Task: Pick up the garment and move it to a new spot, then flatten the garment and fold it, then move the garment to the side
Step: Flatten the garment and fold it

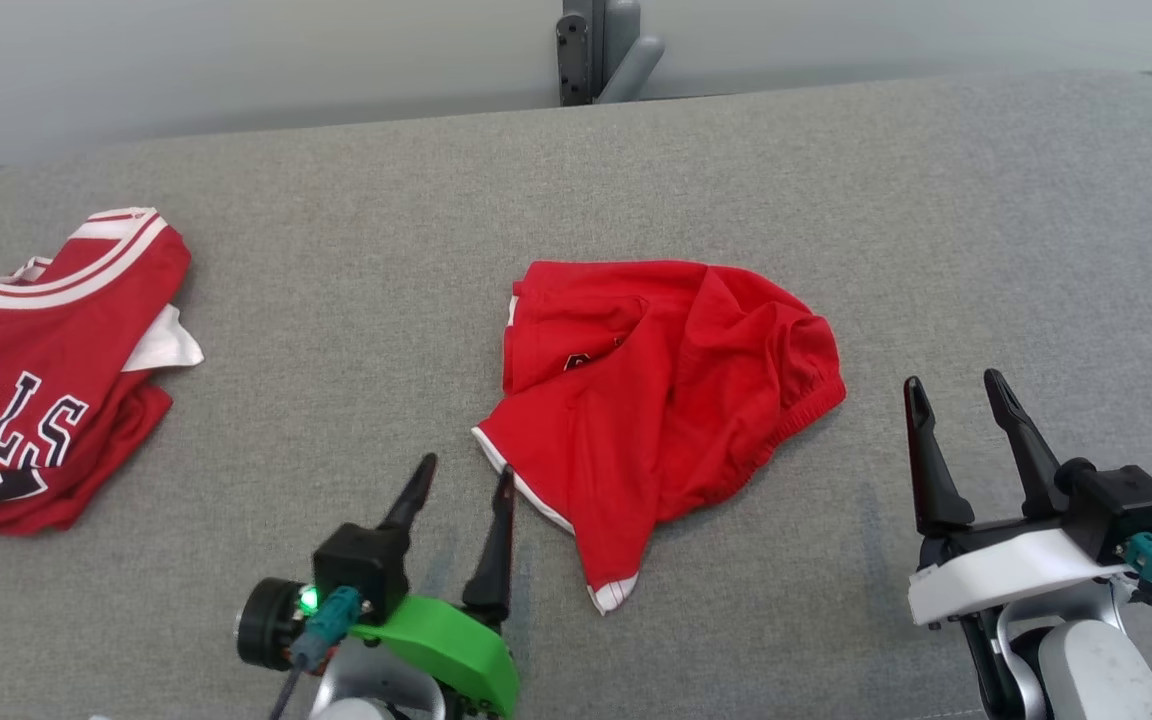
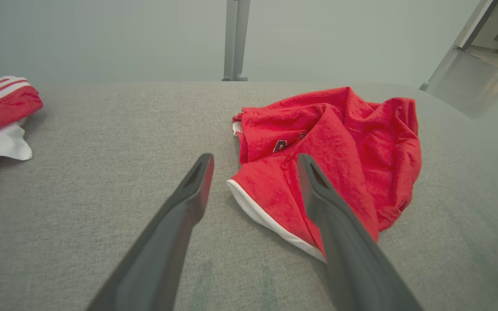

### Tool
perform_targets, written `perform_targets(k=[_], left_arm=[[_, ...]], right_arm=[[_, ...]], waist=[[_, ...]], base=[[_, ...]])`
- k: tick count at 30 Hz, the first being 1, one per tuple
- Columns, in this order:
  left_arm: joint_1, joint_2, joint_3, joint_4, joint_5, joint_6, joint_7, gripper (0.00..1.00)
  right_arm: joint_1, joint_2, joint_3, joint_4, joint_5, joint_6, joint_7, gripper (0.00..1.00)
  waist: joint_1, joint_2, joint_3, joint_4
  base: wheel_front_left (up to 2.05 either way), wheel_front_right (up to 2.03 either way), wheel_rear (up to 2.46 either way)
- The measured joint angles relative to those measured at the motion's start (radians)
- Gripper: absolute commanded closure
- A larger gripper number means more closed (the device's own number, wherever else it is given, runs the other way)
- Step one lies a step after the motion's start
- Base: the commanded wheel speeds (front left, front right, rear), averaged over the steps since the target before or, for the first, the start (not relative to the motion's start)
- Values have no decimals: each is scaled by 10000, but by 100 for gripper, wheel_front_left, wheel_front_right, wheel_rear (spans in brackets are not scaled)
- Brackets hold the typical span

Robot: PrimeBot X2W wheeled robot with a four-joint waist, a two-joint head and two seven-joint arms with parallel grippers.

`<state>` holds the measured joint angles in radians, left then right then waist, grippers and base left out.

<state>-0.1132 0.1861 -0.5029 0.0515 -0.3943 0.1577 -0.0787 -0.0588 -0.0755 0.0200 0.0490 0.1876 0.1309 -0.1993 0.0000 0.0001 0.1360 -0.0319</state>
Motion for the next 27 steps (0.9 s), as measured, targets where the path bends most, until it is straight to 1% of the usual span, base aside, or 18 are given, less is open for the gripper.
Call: perform_targets(k=[4,8,14,15,16,21,27], left_arm=[[-141,-458,-692,727,-165,-491,337,0],[-278,-734,-1212,1413,-339,-884,621,0],[-539,-894,-1465,2266,-453,-1074,819,0],[-614,-924,-1496,2313,-502,-1168,811,30],[-688,-945,-1524,2316,-522,-1248,757,100],[-864,-986,-1778,2034,-560,-1668,700,100],[-1045,-773,-2190,752,-420,-1971,1007,100]], right_arm=[[-208,-15,84,-36,36,0,-4,0],[-412,-52,184,4,125,0,-50,0],[-722,-59,236,150,226,0,-192,0],[-762,-58,238,174,236,0,-222,0],[-781,-50,236,205,242,0,-226,0],[-876,-4,184,382,297,0,-330,0],[-947,44,88,593,380,0,-460,0]], waist=[[0,0,442,26],[0,0,887,-11],[0,0,1452,-188],[0,0,1522,-230],[0,0,1579,-276],[0,0,1737,-465],[0,0,1595,-495]], base=[[0,0,0],[0,0,0],[0,0,0],[0,0,0],[0,0,0],[0,0,0],[0,0,0]])
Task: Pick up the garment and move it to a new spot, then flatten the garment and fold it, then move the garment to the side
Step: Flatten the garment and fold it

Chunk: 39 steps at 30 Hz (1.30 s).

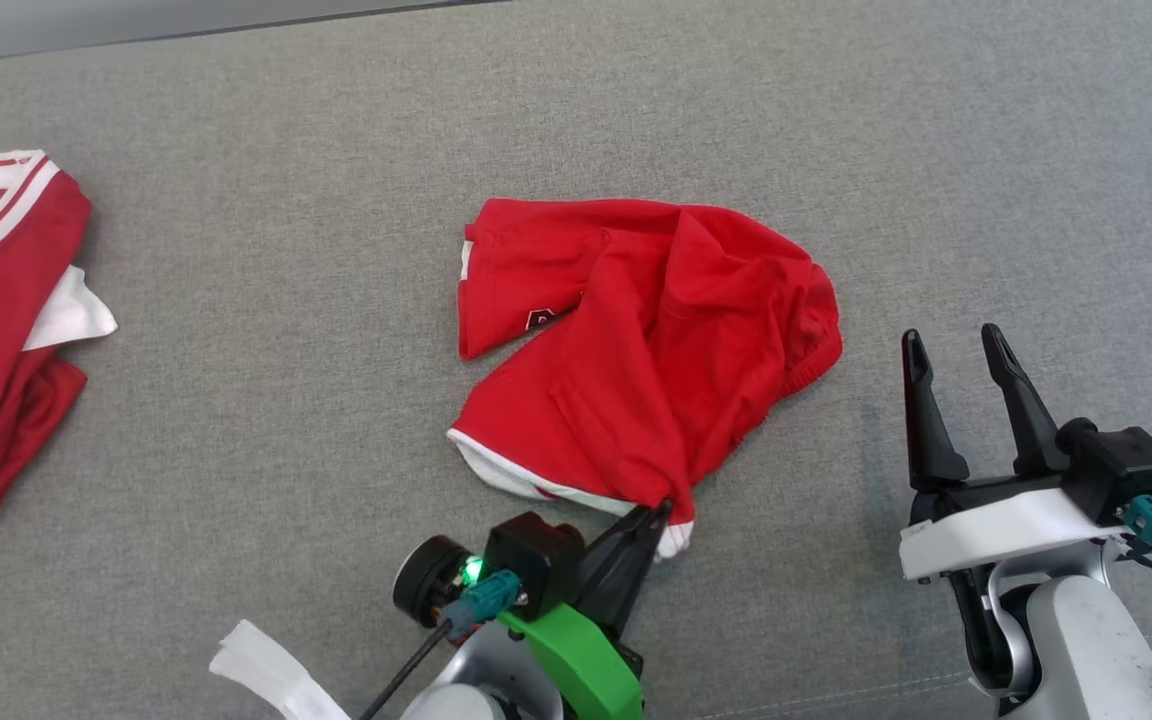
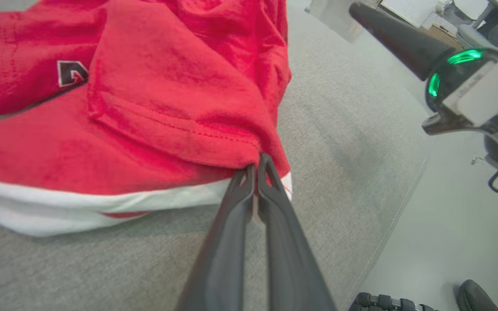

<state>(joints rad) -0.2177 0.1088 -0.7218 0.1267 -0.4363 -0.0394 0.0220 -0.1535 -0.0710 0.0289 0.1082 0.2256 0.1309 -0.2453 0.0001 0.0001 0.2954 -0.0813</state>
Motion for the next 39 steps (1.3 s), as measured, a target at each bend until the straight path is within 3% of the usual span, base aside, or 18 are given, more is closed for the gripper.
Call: perform_targets(k=[6,10,16,21,28,32,37,38,39], left_arm=[[-691,178,-637,-1616,92,-504,560,100],[-1598,-10,-957,-2466,4,-725,627,100],[-3076,-334,-527,-2635,-240,-742,176,100],[-3805,-222,1028,-1829,-263,-10,-520,100],[-3164,905,3239,324,-920,815,-1446,100],[-2490,1214,4067,1682,-1515,869,-2079,100],[-2049,1239,4312,2694,-1770,566,-2543,100],[-2035,1248,4305,2800,-1737,558,-2579,93],[-2021,1258,4295,2913,-1693,548,-2610,51]], right_arm=[[-62,69,-25,182,81,0,-79,0],[-69,113,-48,303,142,0,-115,0],[-51,163,-29,476,253,0,-161,0],[35,184,-100,518,286,0,-173,0],[38,196,-174,495,301,0,-176,0],[-78,198,-155,472,299,0,-178,0],[-282,180,-242,476,278,0,-190,0],[-321,169,-232,477,274,0,-190,0],[-366,165,-221,479,265,0,-190,0]], waist=[[0,0,-299,-39],[-1,0,-485,-168],[0,0,-714,-508],[0,0,-764,-783],[0,0,-425,-770],[0,0,-168,-655],[0,0,125,-377],[0,0,153,-322],[0,0,176,-268]], base=[[0,0,0],[0,0,0],[0,0,0],[0,0,0],[0,0,0],[0,0,0],[0,0,0],[0,0,0],[0,0,0]])
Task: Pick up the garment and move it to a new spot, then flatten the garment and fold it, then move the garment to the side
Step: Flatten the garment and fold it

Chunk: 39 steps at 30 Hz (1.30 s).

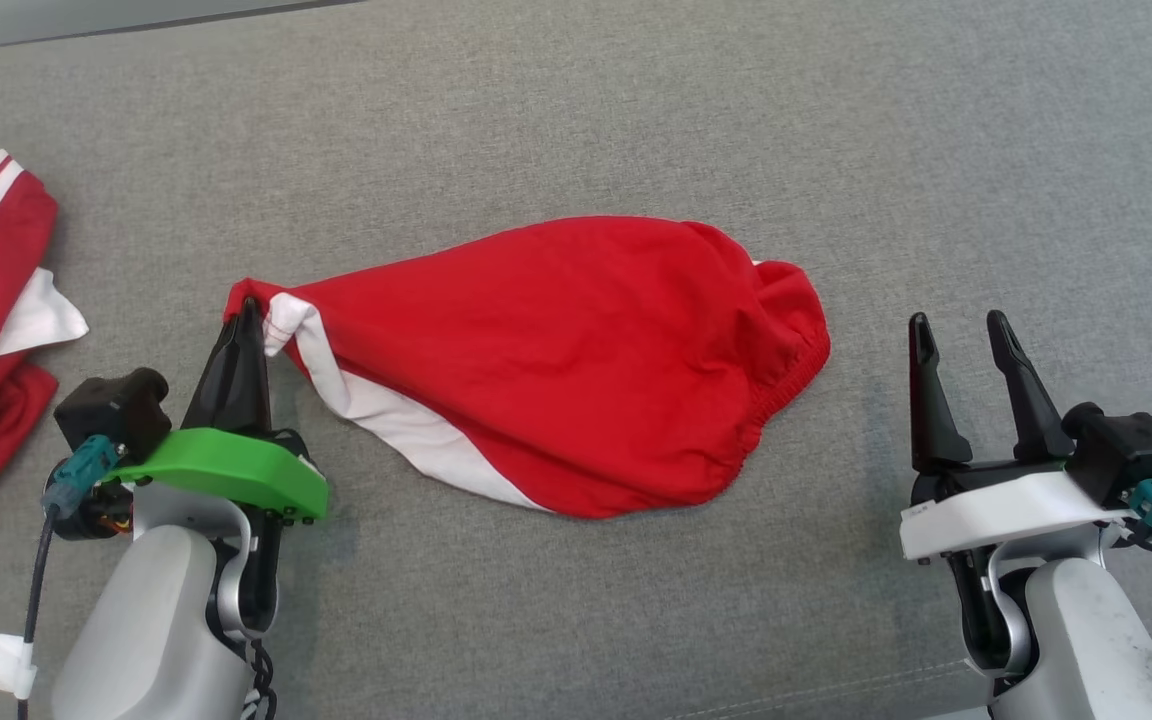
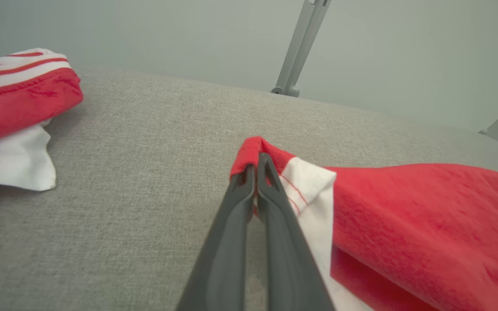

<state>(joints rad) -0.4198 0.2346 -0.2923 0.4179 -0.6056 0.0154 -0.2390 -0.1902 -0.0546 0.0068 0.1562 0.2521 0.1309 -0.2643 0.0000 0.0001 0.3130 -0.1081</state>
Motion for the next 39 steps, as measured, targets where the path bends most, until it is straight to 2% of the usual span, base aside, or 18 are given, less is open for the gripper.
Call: perform_targets(k=[1,4,8,13,20,29,39], left_arm=[[26,8,-15,75,36,-6,-17,0],[170,102,-109,132,474,73,-92,0],[464,219,117,-276,1022,476,-186,0],[1145,153,708,-1896,1822,821,-190,0],[2321,38,920,-3588,2823,995,-190,0],[3632,128,648,-4167,3016,1070,-150,0],[3840,132,491,-4169,2984,1091,13,0]], right_arm=[[-27,-6,2,2,-8,0,0,0],[-50,-50,6,2,-75,0,0,0],[-48,-138,29,-23,-184,0,0,0],[-3,-230,115,-119,-276,0,0,0],[231,-318,286,-199,-439,0,113,0],[973,-249,305,-326,-537,0,339,0],[1241,-182,322,-493,-546,0,518,0]], waist=[[0,0,10,48],[0,0,-55,150],[0,0,-295,231],[0,0,-665,346],[0,0,-1187,484],[0,0,-1880,597],[0,0,-2190,673]], base=[[0,0,0],[0,0,0],[0,0,0],[0,0,0],[0,0,0],[0,0,0],[0,0,0]])
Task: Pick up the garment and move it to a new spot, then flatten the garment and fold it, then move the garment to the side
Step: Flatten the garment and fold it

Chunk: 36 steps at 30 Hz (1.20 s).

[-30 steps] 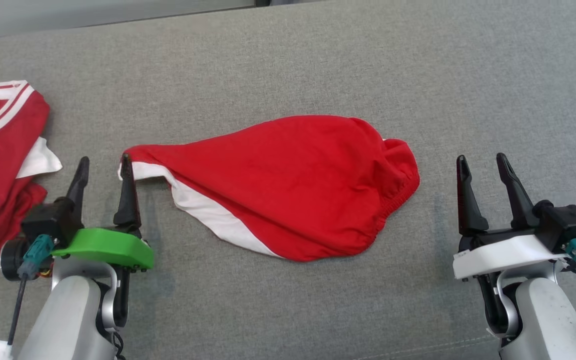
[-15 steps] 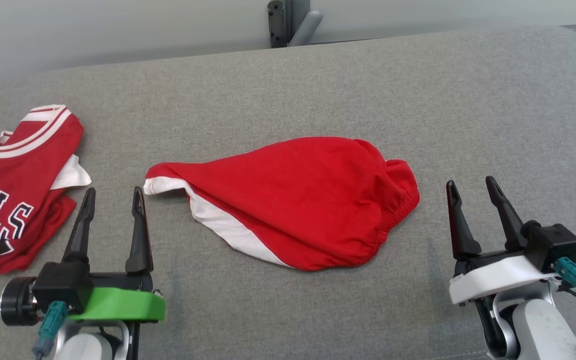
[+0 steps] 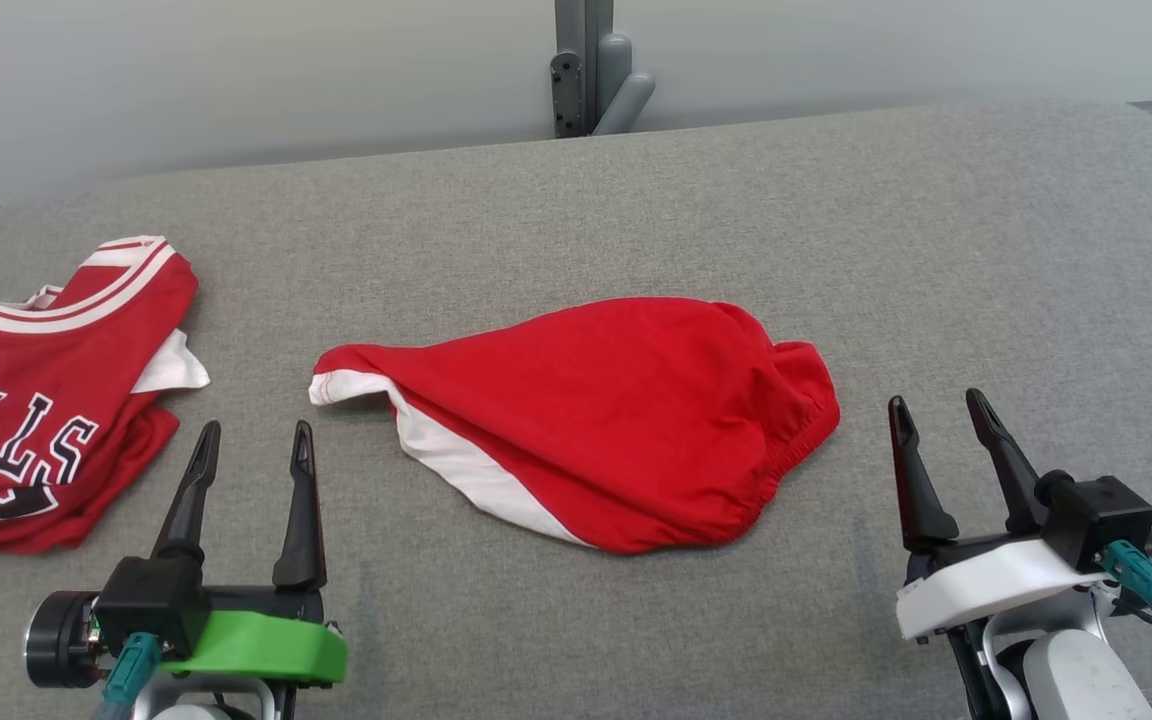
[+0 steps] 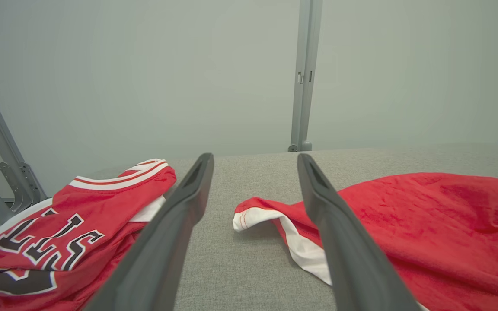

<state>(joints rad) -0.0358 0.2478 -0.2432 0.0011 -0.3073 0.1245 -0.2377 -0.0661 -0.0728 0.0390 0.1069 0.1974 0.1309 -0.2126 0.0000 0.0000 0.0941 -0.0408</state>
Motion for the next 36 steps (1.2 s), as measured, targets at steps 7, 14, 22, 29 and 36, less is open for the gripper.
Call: perform_targets(k=[7,14,22,29,36], left_arm=[[-23,4,-109,21,-10,-2,4,0],[-231,-88,-236,0,-8,33,4,0],[-630,-345,-395,173,0,-8,-75,0],[-935,-497,-408,435,2,-84,-176,0],[-1081,-550,-364,556,40,-115,-194,0]], right_arm=[[7,-92,497,-67,-90,0,190,0],[311,-447,2313,360,-88,0,723,0],[132,-1034,2838,1465,-1070,0,692,0],[-776,-991,2955,2566,-1672,4,708,100],[-1291,-1204,3248,2380,-1329,6,522,100]], waist=[[0,0,15,141],[0,0,226,439],[0,0,687,823],[0,0,1089,1020],[0,0,1259,986]], base=[[0,0,0],[0,0,0],[0,0,0],[0,0,0],[0,0,0]])
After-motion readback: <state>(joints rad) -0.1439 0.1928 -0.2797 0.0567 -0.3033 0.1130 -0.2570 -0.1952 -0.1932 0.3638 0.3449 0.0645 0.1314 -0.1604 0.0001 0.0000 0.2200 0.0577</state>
